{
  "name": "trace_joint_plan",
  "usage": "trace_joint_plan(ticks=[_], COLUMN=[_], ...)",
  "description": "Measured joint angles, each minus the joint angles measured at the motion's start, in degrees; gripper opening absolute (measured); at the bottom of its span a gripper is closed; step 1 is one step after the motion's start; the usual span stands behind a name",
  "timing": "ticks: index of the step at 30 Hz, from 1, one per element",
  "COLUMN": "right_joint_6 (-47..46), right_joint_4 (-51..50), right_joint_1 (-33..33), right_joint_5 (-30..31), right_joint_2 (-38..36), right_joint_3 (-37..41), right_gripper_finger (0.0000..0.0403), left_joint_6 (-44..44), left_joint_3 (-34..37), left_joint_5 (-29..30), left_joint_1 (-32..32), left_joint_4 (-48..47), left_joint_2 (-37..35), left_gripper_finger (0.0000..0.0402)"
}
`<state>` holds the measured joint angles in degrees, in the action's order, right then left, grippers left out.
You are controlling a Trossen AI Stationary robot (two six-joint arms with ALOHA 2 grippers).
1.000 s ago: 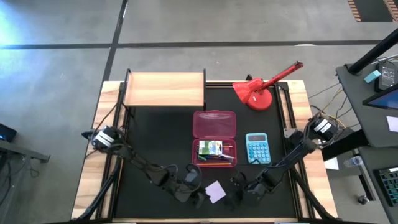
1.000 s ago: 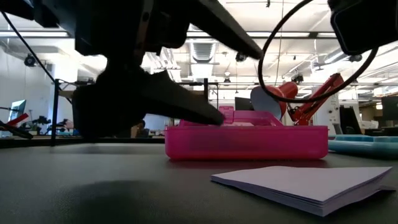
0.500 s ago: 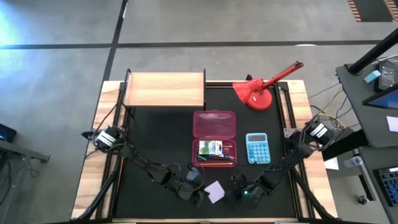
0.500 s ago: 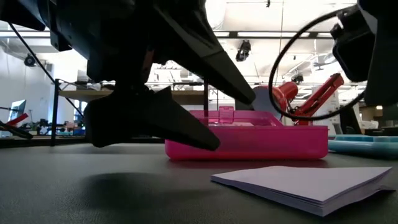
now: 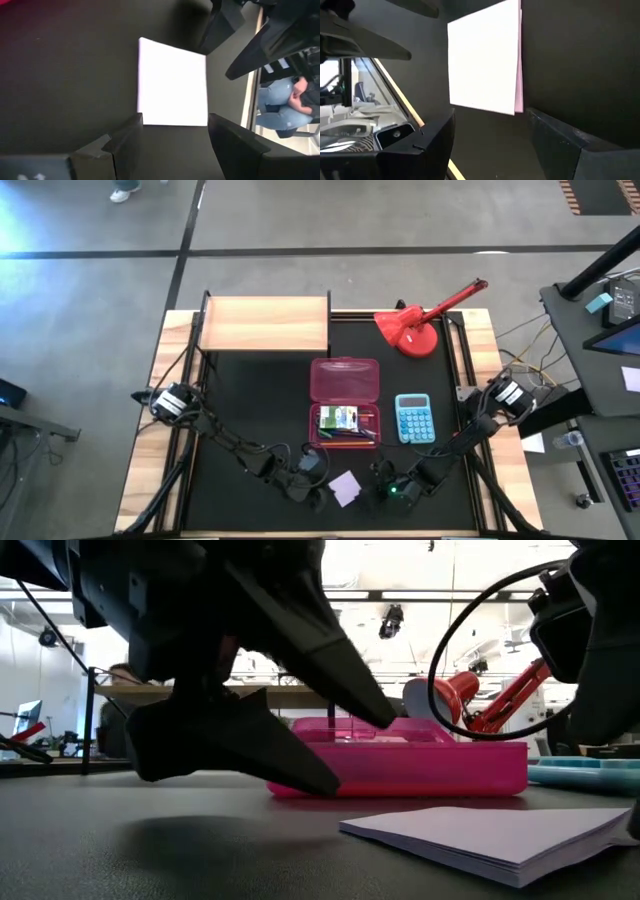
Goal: Pack school essentials
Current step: Put the purple sticky notes into the pink supply box
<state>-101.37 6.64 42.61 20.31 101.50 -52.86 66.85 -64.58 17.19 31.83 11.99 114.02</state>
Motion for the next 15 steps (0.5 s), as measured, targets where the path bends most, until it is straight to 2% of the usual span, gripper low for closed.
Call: trace_joint_plan(ticks=[8, 15], right_joint_6=[1.2, 1.2], right_joint_4=[6.9, 7.0], right_joint_1=[-0.3, -0.4], right_joint_5=[1.1, 0.8], right_joint_2=[3.3, 3.1], right_joint_3=[0.0, -0.2], right_gripper_finger=[0.0231, 0.0231], left_joint_6=[0.0, 0.0], left_joint_3=[0.2, 0.2], left_joint_5=[-0.4, -0.6], left_joint_1=[0.0, 0.0], left_joint_4=[-1.0, -1.2], left_joint_2=[0.0, 0.0], left_gripper_finger=[0.0208, 0.0208])
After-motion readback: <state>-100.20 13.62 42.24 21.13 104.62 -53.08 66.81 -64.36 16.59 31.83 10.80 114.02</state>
